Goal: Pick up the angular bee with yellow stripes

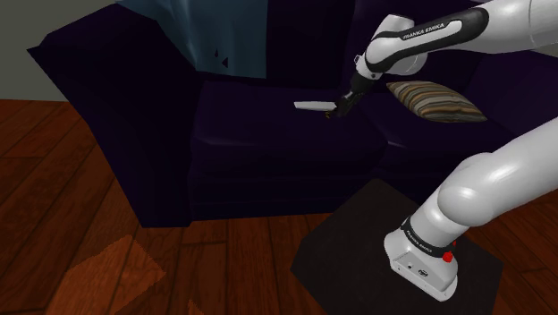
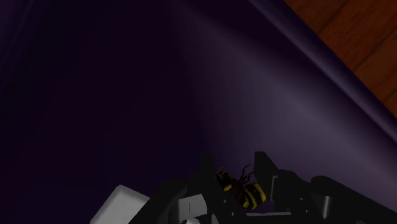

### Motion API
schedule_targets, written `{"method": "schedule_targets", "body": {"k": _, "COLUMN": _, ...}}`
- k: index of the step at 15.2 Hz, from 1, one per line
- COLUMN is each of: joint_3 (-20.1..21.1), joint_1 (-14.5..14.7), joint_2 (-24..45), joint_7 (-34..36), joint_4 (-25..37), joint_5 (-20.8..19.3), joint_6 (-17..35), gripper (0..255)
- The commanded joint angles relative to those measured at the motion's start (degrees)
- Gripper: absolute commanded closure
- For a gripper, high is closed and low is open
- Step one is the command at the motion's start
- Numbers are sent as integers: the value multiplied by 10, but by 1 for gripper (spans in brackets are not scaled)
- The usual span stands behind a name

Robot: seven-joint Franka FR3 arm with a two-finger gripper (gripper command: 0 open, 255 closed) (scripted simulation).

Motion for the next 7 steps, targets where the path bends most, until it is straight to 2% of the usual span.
{"method": "schedule_targets", "body": {"k": 1, "joint_3": 4, "joint_1": 0, "joint_2": -8, "joint_7": 6, "joint_4": 9, "joint_5": -3, "joint_6": -17, "gripper": 255}}
{"method": "schedule_targets", "body": {"k": 7, "joint_3": 7, "joint_1": -2, "joint_2": -22, "joint_7": 12, "joint_4": 31, "joint_5": -7, "joint_6": -52, "gripper": 255}}
